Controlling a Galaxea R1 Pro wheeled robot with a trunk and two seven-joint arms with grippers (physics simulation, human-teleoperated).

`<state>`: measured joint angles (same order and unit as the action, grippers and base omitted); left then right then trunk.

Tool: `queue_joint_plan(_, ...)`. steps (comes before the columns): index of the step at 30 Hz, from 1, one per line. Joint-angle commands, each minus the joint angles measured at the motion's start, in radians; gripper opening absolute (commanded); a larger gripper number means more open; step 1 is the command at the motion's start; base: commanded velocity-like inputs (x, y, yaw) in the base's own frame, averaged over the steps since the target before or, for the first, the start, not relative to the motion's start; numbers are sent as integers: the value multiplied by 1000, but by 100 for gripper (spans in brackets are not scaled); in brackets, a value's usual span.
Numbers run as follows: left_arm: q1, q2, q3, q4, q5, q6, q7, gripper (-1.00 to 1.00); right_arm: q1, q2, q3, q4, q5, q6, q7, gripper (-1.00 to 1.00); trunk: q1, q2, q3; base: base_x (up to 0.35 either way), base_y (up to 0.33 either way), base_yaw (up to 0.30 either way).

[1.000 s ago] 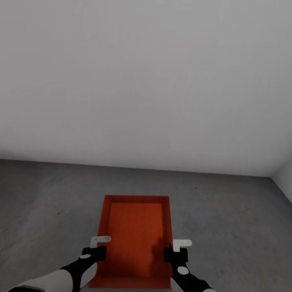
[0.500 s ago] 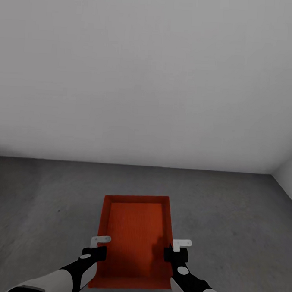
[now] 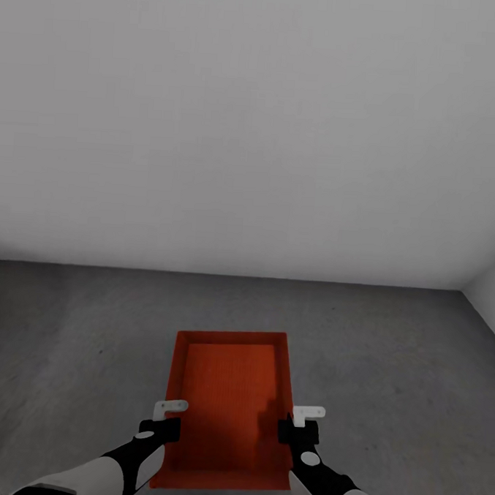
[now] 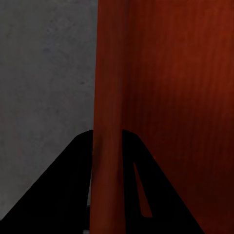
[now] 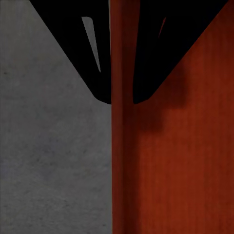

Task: Move the two storage containers from the living room to the garage. In the garage, place one container on the floor and stack the other container on top of it (either order is fine).

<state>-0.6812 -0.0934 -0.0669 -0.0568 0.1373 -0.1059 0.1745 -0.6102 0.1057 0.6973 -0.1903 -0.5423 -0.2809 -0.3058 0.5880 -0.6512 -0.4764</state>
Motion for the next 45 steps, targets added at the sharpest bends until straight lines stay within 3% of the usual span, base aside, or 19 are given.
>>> queue_joint_plan(1,-1,0,16,-66,3,-5,28,-100,0,0,30,80,-36,-11,-8,-100,0,-1,-3,0,0,0)
queue_joint_plan(31,-1,-2,14,-67,2,-5,28,-100,0,-1,29,79,-35,-11,-9,-100,0,-1,-50,0,0,0)
queue_joint_plan(45,-1,-2,16,-67,2,-3,30,-100,0,-1,28,78,-36,-11,-10,-100,54,-99,-96,0,0,0)
